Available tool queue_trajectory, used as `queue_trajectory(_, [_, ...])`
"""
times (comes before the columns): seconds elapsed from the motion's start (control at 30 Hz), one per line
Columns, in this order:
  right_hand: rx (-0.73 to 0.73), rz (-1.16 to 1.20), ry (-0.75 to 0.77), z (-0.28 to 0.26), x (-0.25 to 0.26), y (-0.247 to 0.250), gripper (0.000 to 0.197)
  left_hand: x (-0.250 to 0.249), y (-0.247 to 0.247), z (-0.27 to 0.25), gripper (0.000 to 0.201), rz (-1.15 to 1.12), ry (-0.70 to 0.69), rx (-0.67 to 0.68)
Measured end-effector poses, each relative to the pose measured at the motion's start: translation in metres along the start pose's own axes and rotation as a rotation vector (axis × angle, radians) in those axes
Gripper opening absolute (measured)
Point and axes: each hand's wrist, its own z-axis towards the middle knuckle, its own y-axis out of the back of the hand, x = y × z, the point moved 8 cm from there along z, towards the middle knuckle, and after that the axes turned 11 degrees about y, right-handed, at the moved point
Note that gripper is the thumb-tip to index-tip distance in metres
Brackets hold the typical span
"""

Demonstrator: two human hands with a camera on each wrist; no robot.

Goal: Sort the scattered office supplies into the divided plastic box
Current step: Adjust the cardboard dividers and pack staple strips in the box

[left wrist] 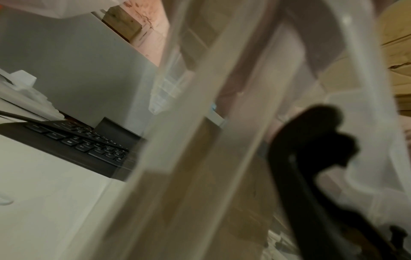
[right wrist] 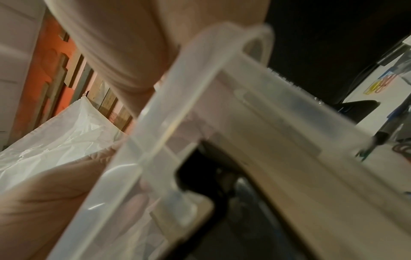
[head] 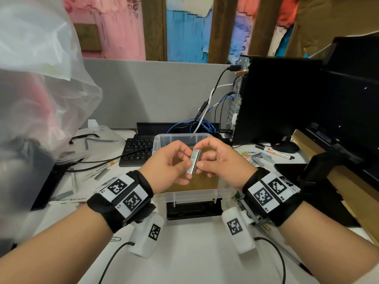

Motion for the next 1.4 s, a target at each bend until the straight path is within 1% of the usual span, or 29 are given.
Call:
queue_trajectory(0.17, [-0.055,0.020,-0.040,0.000,-0.009,0.005,0.026,0.002,0.000,0.001,0.012,0.033,-0.010,-0.019])
queue_trajectory(0.37, [-0.096,0.067,-0.035,0.000,-0.008,0.008,0.013,0.003,0.000,0.001,0.013,0.024,0.006,-0.024])
queue_trajectory(0.47, [-0.102,0.068,-0.046,0.001,-0.009,0.007,0.013,0.002,-0.001,0.000,0.012,0.038,0.008,-0.017])
queue_trajectory(0.8, [-0.075,0.026,-0.058,-0.001,-0.006,0.002,0.020,0.002,-0.002,-0.002,0.018,0.038,0.036,-0.004])
queue_trajectory(0.87, [-0.047,0.039,-0.066,-0.002,-0.004,0.001,0.030,0.002,-0.001,-0.001,0.019,0.018,0.050,-0.022])
queue_trajectory(0.97, [0.026,-0.004,-0.064,-0.003,0.001,-0.005,0.054,0.003,0.001,0.000,0.017,0.011,0.058,-0.045])
queue_trajectory(1.03, [0.056,-0.062,-0.046,-0.003,0.003,-0.009,0.061,0.003,0.001,0.001,0.016,0.028,0.057,-0.056])
queue_trajectory(1.2, [0.047,-0.201,0.003,-0.005,0.005,-0.012,0.058,0.003,0.000,0.001,0.012,0.043,0.056,-0.056])
queue_trajectory(1.3, [0.024,-0.227,0.028,-0.004,0.007,-0.011,0.053,0.003,-0.001,0.002,0.014,0.032,0.048,-0.058])
queue_trajectory(1.4, [-0.005,-0.231,0.055,-0.005,0.008,-0.008,0.049,0.004,-0.002,0.003,0.013,-0.044,0.058,-0.017])
